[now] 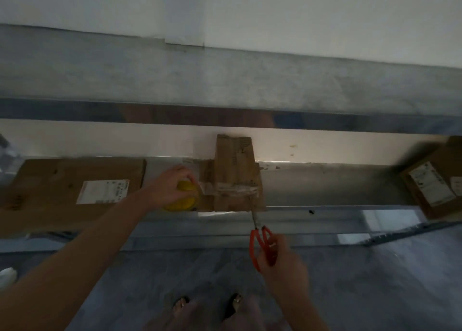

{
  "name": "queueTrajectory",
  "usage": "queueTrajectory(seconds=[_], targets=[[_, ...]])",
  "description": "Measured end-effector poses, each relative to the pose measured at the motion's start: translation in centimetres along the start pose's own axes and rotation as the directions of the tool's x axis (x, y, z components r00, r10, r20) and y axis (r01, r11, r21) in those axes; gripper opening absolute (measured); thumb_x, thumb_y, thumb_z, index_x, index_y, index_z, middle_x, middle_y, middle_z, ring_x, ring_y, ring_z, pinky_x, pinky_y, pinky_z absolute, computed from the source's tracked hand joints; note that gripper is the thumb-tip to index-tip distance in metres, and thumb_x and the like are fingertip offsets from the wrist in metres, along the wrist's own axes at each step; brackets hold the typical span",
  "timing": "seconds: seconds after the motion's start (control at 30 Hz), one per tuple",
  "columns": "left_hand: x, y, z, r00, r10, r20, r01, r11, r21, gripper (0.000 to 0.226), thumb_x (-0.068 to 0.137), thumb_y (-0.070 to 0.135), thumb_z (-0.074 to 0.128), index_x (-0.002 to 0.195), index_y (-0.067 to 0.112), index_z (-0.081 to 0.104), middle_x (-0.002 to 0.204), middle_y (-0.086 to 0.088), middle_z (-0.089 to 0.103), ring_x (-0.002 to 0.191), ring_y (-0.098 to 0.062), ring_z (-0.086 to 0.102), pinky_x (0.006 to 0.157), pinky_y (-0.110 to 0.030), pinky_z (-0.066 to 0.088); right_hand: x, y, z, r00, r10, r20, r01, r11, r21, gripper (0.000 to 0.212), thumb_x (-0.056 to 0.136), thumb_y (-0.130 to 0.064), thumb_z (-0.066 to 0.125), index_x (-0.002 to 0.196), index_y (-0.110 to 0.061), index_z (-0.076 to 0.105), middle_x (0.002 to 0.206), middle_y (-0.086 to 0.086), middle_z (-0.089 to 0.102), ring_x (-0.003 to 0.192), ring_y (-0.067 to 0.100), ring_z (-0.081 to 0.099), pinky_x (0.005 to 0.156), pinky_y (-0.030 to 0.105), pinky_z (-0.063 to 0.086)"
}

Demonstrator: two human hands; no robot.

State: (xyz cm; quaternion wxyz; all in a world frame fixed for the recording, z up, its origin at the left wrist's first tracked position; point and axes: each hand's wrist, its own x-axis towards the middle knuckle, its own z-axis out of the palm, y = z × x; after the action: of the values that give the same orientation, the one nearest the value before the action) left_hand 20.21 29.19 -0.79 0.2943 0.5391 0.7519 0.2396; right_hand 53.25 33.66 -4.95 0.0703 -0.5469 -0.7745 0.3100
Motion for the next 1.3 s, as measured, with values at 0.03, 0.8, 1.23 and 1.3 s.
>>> queueTrajectory(seconds=[0.03,0.8,1.23,1.3], targets=[[0.2,-0.2,-0.2,1.0,0.018,0.016,-0.018,1.0,0.007,0.024,0.082,0.023,0.074,0.103,0.022,0.063,0.104,0.008,0.05,0.099,-0.01,0.05,0.079,-0.018,0.04,-1.1,-1.0,1.0,1.0,-0.003,-0.003,0.003,1.0,0.022,0.03,0.084,-0.052,0.062,0.109,-0.039,0.051,0.075,-0.018,0.062,0.084,0.012,0.07,0.067,0.026,0.045],[1.3,-2.8,-2.1,0.977,0.105,0.186,-0.119,0.991,0.063,0.03,0.086,0.034,0.069,0.112,0.026,0.057,0.112,0.006,0.053,0.1,-0.011,0.051,0.076,-0.025,0.041,-1.5,-11.3,9.6,0.91,0.064,0.409,-0.385,0.494,0.779,0.035,0.066,-0.073,0.067,0.087,-0.045,0.067,0.066,-0.006,0.061,0.059,0.01,0.056,0.054,0.026,0.041],[1.6,-2.9,-2.1,0.971,0.143,0.19,-0.158,0.985,0.068,0.026,0.086,0.035,0.068,0.108,0.026,0.058,0.109,0.008,0.055,0.094,-0.005,0.05,0.068,-0.017,0.037,0.4,-10.9,10.1,0.92,0.154,0.36,-0.383,0.536,0.752,0.021,0.097,-0.029,0.059,0.076,-0.025,0.061,0.054,-0.002,0.052,0.042,0.007,0.046,0.039,0.017,0.032],[1.6,-2.9,-2.0,0.968,0.159,0.193,-0.175,0.982,0.071,0.023,0.085,0.034,0.07,0.103,0.028,0.058,0.108,0.008,0.056,0.098,-0.008,0.052,0.072,-0.019,0.038,0.9,-10.6,10.3,0.919,0.179,0.351,-0.387,0.579,0.718,0.02,0.096,-0.02,0.059,0.076,-0.023,0.061,0.052,-0.001,0.05,0.041,0.007,0.043,0.038,0.017,0.031]])
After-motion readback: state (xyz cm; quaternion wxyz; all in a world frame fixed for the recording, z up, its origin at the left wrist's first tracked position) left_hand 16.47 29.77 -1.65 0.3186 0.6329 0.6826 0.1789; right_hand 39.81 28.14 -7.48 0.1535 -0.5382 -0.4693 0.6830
